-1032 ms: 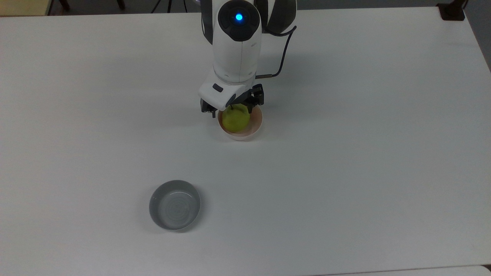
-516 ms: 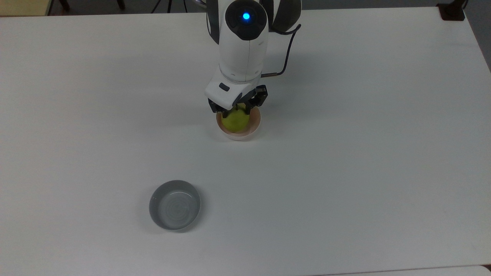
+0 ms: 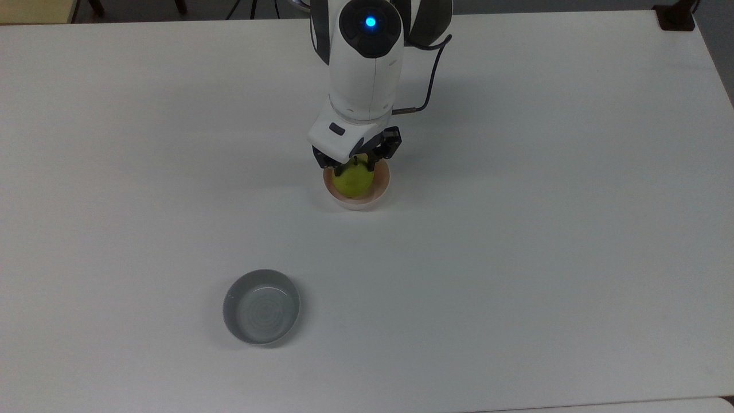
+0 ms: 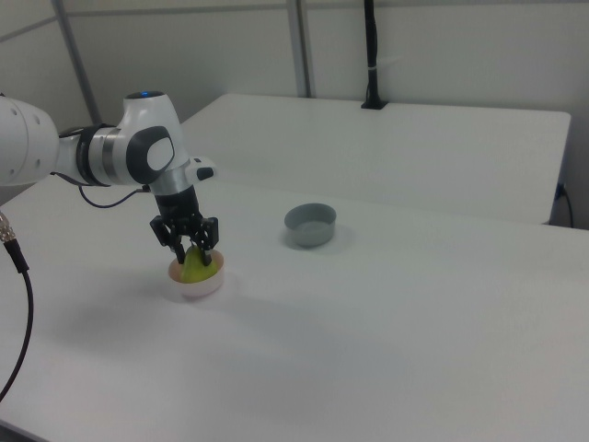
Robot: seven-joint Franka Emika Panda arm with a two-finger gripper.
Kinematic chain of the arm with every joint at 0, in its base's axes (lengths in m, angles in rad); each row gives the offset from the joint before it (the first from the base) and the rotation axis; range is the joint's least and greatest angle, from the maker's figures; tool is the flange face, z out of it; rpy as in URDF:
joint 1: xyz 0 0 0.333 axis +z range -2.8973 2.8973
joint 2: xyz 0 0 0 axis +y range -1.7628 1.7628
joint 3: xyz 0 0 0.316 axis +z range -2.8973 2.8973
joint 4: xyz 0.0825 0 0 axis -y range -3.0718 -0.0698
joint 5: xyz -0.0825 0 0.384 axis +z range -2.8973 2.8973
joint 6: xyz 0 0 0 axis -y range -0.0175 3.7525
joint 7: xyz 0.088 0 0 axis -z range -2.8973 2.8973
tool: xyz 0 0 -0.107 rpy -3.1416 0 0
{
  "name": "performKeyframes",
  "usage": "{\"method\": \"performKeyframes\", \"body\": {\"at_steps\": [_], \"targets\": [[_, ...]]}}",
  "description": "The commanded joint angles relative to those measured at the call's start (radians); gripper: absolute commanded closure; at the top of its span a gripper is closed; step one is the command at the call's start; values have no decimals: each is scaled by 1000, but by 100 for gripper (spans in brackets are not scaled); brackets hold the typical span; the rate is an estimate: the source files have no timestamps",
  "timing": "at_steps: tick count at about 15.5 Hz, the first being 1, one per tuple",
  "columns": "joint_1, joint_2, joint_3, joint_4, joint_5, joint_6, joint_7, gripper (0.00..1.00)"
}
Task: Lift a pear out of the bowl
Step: 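Close the gripper around the green pear's top, then lift the green pear up out of the pink bowl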
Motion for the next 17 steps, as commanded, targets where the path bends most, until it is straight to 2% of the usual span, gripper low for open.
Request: {"method": "performKeyframes", "body": {"at_steps": [1,7,17], "targets": [[13,-32,-7,-22,0,9,18,62],[10,-55,-7,14,3,-47,19,62],[10,-80,-7,22,9,-51,19,62]]}}
